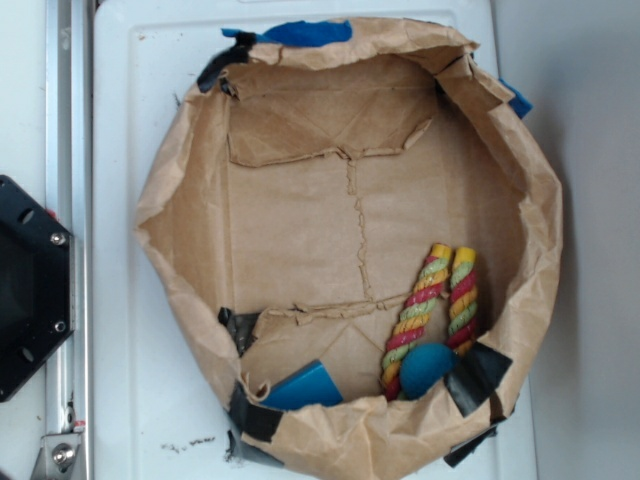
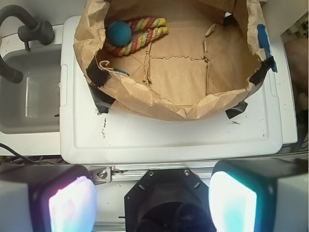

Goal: Grab the blue block.

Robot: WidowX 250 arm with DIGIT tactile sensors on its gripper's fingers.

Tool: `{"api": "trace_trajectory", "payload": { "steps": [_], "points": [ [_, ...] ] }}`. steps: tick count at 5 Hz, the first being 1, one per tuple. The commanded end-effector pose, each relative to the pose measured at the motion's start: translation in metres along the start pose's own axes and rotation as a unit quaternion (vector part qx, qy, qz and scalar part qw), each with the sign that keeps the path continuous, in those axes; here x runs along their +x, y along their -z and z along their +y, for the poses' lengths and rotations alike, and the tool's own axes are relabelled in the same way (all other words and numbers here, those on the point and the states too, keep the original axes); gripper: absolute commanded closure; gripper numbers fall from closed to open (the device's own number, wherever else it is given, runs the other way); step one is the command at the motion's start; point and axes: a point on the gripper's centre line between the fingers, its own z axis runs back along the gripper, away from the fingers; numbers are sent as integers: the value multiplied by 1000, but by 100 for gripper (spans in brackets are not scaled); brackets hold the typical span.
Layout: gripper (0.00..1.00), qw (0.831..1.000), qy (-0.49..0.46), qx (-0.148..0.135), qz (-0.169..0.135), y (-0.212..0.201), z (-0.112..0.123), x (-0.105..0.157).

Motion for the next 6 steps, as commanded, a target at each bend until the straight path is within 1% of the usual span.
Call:
{"api": "trace_trajectory", "payload": {
  "steps": [1, 2, 3, 4, 5, 6],
  "points": [
    [0, 1000, 0, 0, 0, 0, 0, 0],
    [0, 1000, -6, 2, -31, 0, 0, 39],
    [0, 999, -5, -17, -26, 5, -2, 79],
    [0, 999, -36, -32, -18, 16, 4, 104],
    [0, 995, -94, -45, -6, 32, 6, 118],
    [0, 987, -149, -62, 19, 55, 7, 118]
  ]
}}
